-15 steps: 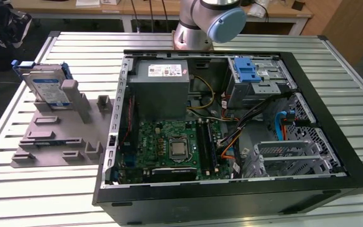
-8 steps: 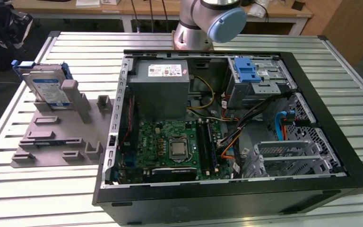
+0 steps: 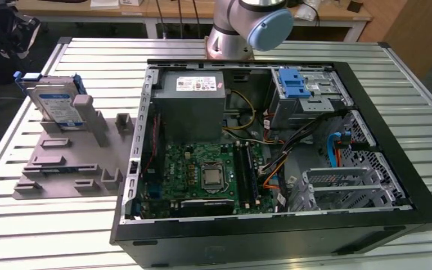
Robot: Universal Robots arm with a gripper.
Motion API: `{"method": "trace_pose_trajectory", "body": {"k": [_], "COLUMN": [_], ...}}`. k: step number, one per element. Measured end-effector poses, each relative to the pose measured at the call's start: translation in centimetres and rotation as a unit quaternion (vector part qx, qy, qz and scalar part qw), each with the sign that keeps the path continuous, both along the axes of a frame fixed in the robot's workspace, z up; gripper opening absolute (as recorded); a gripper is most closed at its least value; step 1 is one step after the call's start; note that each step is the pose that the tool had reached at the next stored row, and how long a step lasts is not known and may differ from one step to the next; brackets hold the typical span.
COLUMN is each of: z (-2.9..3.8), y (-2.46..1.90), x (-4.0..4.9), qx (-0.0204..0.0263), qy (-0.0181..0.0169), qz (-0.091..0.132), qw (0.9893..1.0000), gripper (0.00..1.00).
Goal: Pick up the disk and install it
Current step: 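Reach for the disk, then pick up the disk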
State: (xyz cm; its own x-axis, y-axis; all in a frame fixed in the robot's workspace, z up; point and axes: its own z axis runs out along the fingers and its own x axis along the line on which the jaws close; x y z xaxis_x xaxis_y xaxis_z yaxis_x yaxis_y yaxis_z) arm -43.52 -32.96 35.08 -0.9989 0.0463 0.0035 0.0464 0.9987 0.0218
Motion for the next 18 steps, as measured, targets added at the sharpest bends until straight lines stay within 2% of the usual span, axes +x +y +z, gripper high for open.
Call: {"method": "trace_pose_trajectory", "body": {"k": [13, 18], "z": [0.00, 0.00], "y": [-0.01, 0.00], "x": [0.04, 0.04], "qx": [0.0000, 0.0000], "qy": [0.0000, 0.0000], "qz": [0.000, 0.012], "qw": [1.0000, 0.9999], "gripper": [0.11, 0.11]}}
